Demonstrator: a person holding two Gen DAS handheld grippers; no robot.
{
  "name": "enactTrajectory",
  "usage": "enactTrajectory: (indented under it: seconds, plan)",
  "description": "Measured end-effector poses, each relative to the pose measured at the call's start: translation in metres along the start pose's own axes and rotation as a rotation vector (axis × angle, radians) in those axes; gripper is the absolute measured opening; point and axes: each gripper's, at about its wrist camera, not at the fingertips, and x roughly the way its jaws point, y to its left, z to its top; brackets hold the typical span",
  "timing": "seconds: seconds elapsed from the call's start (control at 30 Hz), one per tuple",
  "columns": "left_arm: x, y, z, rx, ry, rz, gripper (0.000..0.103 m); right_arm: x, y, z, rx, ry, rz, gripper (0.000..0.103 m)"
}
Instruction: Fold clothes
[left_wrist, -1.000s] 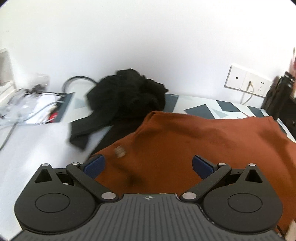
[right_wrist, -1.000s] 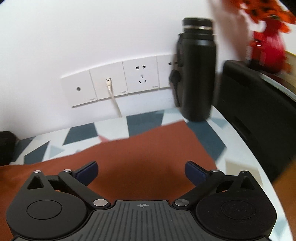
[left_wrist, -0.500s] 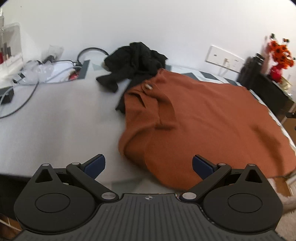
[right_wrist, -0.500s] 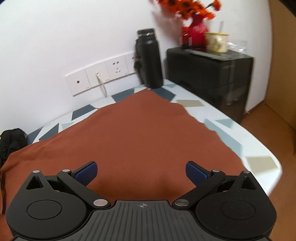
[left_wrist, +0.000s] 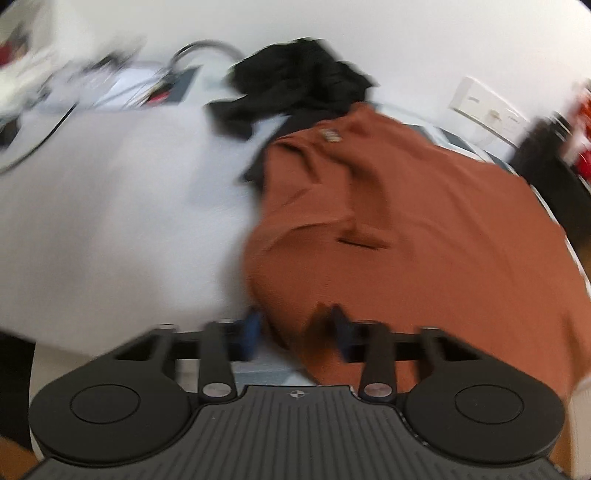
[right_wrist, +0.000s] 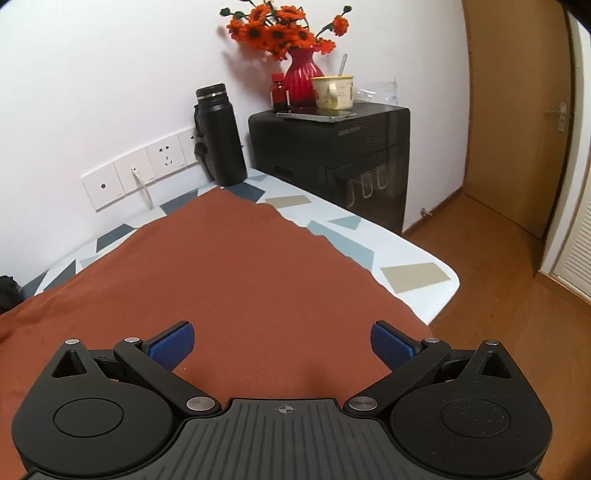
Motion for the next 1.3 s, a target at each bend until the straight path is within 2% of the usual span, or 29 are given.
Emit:
enactTrajectory:
  seconds: [0.03, 0.1, 0.27, 0.37, 0.6, 0.67, 0.83, 0.93, 1.03, 1.1, 1.13, 1.17, 1.23, 1.3]
  plan:
    - [-0.002, 0.002, 0.001, -0.012, -0.002, -0.016, 0.024, -0.001, -0.002, 0.0, 0.007, -0.003, 0.003, 0.102]
    - [-0.006, 0.007, 0.002, -0.035, -0.007, -0.047, 0.024, 0.0, -0.005, 0.0, 0.024, -0.008, 0.011, 0.102]
    - [-0.02, -0.019, 0.013, 0.049, -0.067, -0.05, 0.024, 0.017, -0.013, 0.007, 0.05, -0.005, 0.035, 0.102]
    - [-0.028, -0.056, 0.025, 0.133, -0.126, -0.09, 0.023, 0.034, -0.021, 0.014, 0.064, 0.005, 0.034, 0.102]
    - [-0.021, -0.164, 0.05, 0.331, -0.153, -0.303, 0.023, 0.073, -0.053, 0.016, 0.119, 0.052, -0.005, 0.102]
    - [-0.013, -0.196, 0.05, 0.389, -0.142, -0.366, 0.023, 0.08, -0.062, 0.013, 0.136, 0.065, -0.006, 0.102]
    - [0.032, -0.278, 0.029, 0.517, -0.04, -0.487, 0.023, 0.101, -0.075, 0.007, 0.122, 0.092, -0.025, 0.102]
    - [0.065, -0.317, 0.004, 0.601, 0.015, -0.498, 0.023, 0.113, -0.082, 0.004, 0.124, 0.113, -0.037, 0.102]
    - [0.101, -0.336, -0.017, 0.635, 0.086, -0.456, 0.024, 0.121, -0.086, 0.001, 0.14, 0.138, -0.037, 0.102]
    - [0.111, -0.34, -0.023, 0.662, 0.121, -0.419, 0.03, 0.125, -0.086, -0.001, 0.143, 0.151, -0.032, 0.102]
    - [0.109, -0.339, -0.022, 0.669, 0.127, -0.43, 0.042, 0.125, -0.084, -0.003, 0.138, 0.154, -0.027, 0.102]
    - [0.102, -0.335, -0.019, 0.666, 0.12, -0.452, 0.062, 0.125, -0.083, -0.004, 0.133, 0.157, -0.021, 0.102]
    - [0.075, -0.319, -0.01, 0.653, 0.053, -0.506, 0.08, 0.124, -0.076, -0.005, 0.118, 0.161, -0.007, 0.102]
    - [0.05, -0.303, -0.003, 0.656, -0.019, -0.533, 0.085, 0.122, -0.068, -0.006, 0.106, 0.161, 0.013, 0.102]
